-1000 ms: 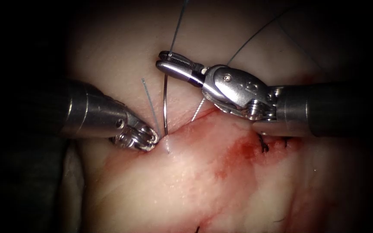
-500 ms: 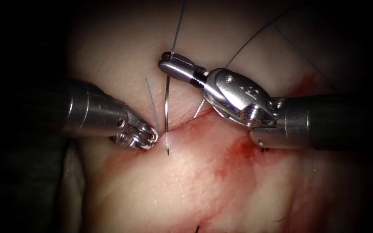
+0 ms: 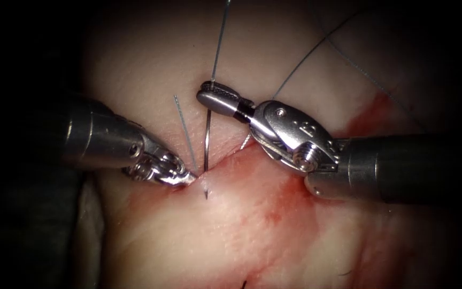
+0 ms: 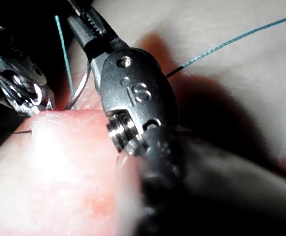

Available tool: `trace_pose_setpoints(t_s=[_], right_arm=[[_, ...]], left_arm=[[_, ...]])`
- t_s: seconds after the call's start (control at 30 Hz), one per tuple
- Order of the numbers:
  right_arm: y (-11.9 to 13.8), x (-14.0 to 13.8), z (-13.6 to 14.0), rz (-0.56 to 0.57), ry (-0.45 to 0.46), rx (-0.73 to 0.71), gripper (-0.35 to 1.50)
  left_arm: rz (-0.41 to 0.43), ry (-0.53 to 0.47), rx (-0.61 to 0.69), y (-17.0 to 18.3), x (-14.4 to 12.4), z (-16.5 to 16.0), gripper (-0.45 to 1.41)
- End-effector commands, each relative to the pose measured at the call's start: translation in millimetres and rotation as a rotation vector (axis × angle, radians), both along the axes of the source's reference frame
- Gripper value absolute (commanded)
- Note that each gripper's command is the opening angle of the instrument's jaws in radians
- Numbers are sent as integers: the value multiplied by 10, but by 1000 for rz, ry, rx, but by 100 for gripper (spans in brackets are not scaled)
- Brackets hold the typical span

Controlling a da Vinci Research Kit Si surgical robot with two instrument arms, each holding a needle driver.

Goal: Wound Closure

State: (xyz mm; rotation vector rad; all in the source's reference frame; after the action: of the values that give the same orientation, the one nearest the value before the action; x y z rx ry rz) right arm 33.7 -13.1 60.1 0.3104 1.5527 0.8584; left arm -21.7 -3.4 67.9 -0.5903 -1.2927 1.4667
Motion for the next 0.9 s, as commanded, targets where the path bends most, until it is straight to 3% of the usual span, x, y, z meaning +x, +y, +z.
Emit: trace_pose_setpoints(t_s=[0.03, 0.13, 0.2, 0.33, 0.63, 0.7, 0.73, 0.8, 0.83, 0.9], right_arm=[[-2, 7, 5, -10, 2, -2, -35], [-4, 4, 8, -28, 8, -8, -35], [-14, 2, 17, -55, 1, -13, -35], [-14, 0, 26, -73, 10, 2, -35], [-22, 1, 31, -89, 42, 89, -35], [-24, 1, 31, -85, 52, 128, -35], [-25, 1, 32, -73, 60, 167, -35], [-26, 1, 32, -61, 63, 190, -35], [-27, 1, 32, -47, 71, 230, -35], [-27, 1, 31, -38, 74, 247, -35]], left_arm=[[7, -7, -11, 0, -4, 3, 49], [10, -16, -24, 3, -1, 0, 57], [-2, -23, -48, 6, 4, -6, 46], [-11, -31, -65, 14, 9, -15, 39], [-7, -81, -193, 27, 23, -44, 46], [39, -131, -301, 27, 25, -51, 41], [139, -229, -474, 27, 26, -57, 39], [229, -325, -630, 27, 26, -64, 36], [303, -377, -767, 23, 23, -69, 34], [391, -389, -864, 14, 18, -71, 34]])
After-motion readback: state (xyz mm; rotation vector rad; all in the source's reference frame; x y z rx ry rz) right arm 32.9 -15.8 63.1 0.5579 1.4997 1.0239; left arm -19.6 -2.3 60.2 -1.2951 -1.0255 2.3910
